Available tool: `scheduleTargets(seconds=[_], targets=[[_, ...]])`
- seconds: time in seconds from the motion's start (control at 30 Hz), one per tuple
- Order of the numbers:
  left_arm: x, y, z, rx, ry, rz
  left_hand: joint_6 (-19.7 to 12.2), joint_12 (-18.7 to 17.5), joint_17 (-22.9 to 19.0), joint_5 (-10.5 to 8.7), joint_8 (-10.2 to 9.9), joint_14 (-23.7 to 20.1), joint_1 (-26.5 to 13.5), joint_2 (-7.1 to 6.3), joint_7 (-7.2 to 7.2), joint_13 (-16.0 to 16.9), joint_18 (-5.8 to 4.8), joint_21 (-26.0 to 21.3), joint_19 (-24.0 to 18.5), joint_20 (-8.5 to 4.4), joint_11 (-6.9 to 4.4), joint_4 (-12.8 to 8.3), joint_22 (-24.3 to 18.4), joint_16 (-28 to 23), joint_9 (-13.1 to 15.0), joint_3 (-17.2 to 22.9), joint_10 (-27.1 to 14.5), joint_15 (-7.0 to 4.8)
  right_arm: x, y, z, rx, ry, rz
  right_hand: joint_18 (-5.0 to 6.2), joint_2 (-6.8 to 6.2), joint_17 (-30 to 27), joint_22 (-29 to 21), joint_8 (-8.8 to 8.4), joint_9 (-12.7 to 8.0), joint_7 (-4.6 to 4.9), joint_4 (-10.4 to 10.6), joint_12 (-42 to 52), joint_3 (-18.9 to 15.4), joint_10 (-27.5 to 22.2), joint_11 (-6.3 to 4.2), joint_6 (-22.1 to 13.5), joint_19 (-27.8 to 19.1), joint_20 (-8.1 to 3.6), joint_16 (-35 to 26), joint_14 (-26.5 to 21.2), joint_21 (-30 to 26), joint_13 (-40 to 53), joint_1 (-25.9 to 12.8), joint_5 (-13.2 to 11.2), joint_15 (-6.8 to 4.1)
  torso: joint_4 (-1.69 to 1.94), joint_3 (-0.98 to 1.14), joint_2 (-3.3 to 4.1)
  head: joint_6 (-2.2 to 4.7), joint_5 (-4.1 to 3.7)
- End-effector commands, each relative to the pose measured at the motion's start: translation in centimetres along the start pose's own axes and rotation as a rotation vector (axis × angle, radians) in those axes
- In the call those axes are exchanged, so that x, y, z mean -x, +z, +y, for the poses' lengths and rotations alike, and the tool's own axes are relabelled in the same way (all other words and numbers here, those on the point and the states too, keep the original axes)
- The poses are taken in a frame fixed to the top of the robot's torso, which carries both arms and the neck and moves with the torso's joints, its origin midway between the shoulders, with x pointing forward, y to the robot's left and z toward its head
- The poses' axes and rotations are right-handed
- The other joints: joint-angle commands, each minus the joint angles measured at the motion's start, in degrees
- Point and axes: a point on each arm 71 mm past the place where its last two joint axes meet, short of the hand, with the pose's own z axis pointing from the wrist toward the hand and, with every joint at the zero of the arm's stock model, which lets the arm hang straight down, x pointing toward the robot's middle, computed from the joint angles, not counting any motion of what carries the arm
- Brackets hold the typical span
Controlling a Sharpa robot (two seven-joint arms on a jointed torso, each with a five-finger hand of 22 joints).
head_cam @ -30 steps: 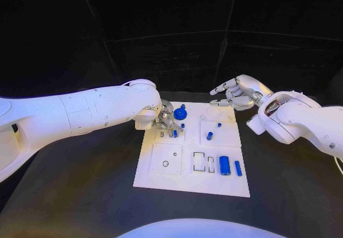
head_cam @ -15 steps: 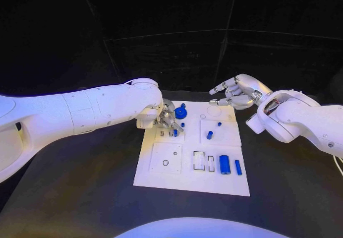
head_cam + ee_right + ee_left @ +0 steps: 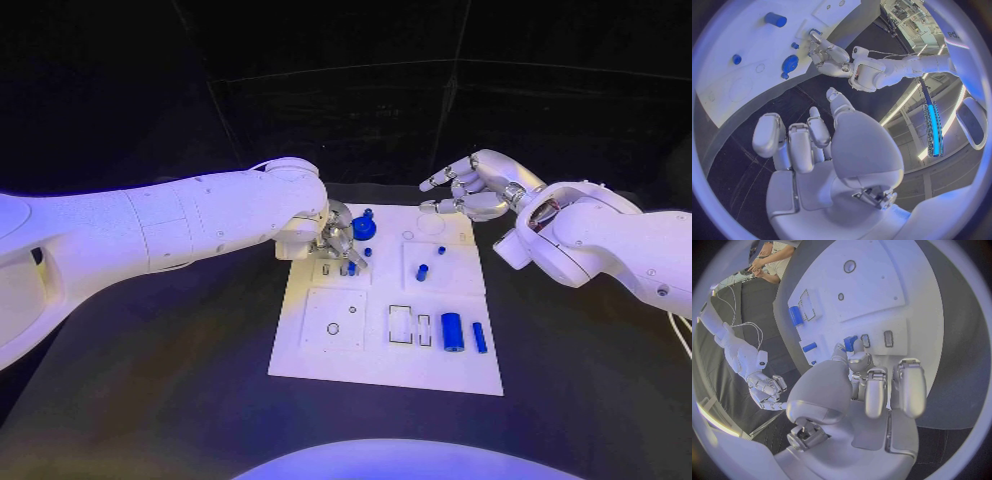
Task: Assemble the parts on the task board
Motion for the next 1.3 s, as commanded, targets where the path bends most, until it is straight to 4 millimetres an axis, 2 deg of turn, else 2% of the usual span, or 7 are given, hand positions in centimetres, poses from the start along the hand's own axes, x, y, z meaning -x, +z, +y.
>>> scheduleTargets(seconds=[0.03,0.23,0.43,0.53,0.73,0.8,1.3], targets=[[0.0,0.0,0.0,0.009,0.010,0.006,-0.6,0.2,15.1,-0.14,0.3,6.0,1.2,0.18,-0.04,0.1,-0.34,0.3,1.9,-0.32,-0.26,-0.9,2.6,0.2,0.2,0.8,-0.1,-0.51,0.0,0.1,0.2,0.003,0.001,0.008,0.67,0.25,0.0,-0.1,0.29,0.0,-0.10,-0.2,-0.2,-0.3,-0.2,-0.03,-0.4,-0.3,0.01,-0.2,2.3,-0.3,-0.1,0.4,0.5,-0.36,0.03,0.00,0.01,-0.14,0.03],[0.0,0.0,0.0,0.006,0.001,-0.003,-1.1,-0.2,15.1,-0.02,-0.3,6.0,4.8,1.55,-0.39,-0.2,-0.29,0.2,1.8,-0.58,-0.61,-3.7,2.5,0.2,0.1,4.6,-0.3,-0.83,0.0,0.1,0.1,0.001,0.000,0.008,0.67,0.35,-0.1,-0.1,0.36,0.0,-0.11,-0.2,-0.2,-0.4,-0.2,-0.05,-0.3,-0.3,-0.01,-0.3,2.3,-0.3,-0.1,0.6,0.9,-0.38,0.09,0.00,-0.02,-0.24,0.03],[-0.1,-0.1,0.2,-0.007,-0.034,0.004,-2.2,-1.2,15.1,5.39,-1.7,6.0,8.6,1.71,-0.37,-0.8,-0.13,-0.4,1.5,-0.78,-0.70,-6.9,1.8,0.2,-0.4,10.7,-0.9,-0.96,0.0,0.2,0.1,-0.001,-0.002,0.011,0.70,0.36,-0.1,-0.3,0.37,0.0,-0.11,-0.2,-0.3,-0.4,-0.2,-0.05,-0.3,-0.4,-0.01,-0.3,2.3,-0.4,-0.1,0.6,0.9,-0.39,0.06,0.03,-0.06,-0.21,0.13],[-0.2,-0.2,0.3,-0.017,-0.063,0.011,-2.3,-1.6,15.1,6.36,-2.1,6.0,9.0,0.67,-0.11,-1.0,-0.13,-0.4,1.4,-0.66,-0.47,-8.2,1.8,0.2,-0.5,14.9,-0.9,-0.80,0.0,0.2,0.0,-0.003,-0.003,0.012,0.70,0.36,-0.1,-0.3,0.37,0.0,-0.11,-0.2,-0.3,-0.4,-0.2,-0.05,-0.3,-0.4,-0.01,-0.3,2.3,-0.4,-0.1,0.6,0.9,-0.39,0.09,-0.01,-0.02,-0.19,0.08],[-0.4,-0.7,0.9,-0.042,-0.142,0.002,-1.7,-2.0,15.1,6.04,-1.5,6.0,-0.6,-7.70,0.36,-1.8,-0.13,-0.8,1.3,0.06,0.35,-9.9,1.8,0.2,1.1,38.0,0.1,-0.55,0.0,0.2,0.0,-0.006,-0.004,0.013,0.71,0.35,-0.1,-0.3,0.37,0.0,-0.11,-0.2,-0.3,-0.5,-0.3,-0.05,-0.3,-0.4,-0.01,-0.3,2.3,-0.4,-0.2,0.6,1.0,-0.39,0.16,0.00,-0.06,-0.33,0.08],[-0.5,-0.9,1.1,-0.048,-0.165,-0.005,-1.8,-1.9,15.1,6.01,-1.1,6.0,-1.3,-8.69,0.34,-1.8,-0.05,-0.8,1.3,-0.09,-0.09,-10.7,1.8,0.2,1.6,40.3,0.2,-0.39,0.0,0.2,-0.1,-0.006,-0.004,0.012,0.71,0.35,-0.1,-0.3,0.37,0.0,-0.11,-0.2,-0.3,-0.5,-0.3,-0.05,-0.3,-0.4,-0.01,-0.3,2.3,-0.4,-0.2,0.6,1.0,-0.39,0.17,0.02,-0.08,-0.34,0.10],[-1.2,-2.3,2.6,-0.071,-0.230,-0.151,-2.0,-1.5,15.1,5.76,0.1,6.0,-4.3,-10.34,0.20,-1.6,-0.04,-0.9,1.4,-0.23,-0.24,-12.0,1.9,0.2,3.1,45.8,0.8,-0.44,0.2,0.2,-0.4,-0.014,-0.006,0.017,0.74,0.34,-0.3,-0.5,0.40,0.0,-0.10,-0.1,-0.3,-0.7,-0.3,-0.03,-0.3,-0.6,-0.02,-0.4,2.3,-0.5,-0.2,0.4,0.9,-0.39,0.40,-0.06,-0.18,-0.41,0.15]])
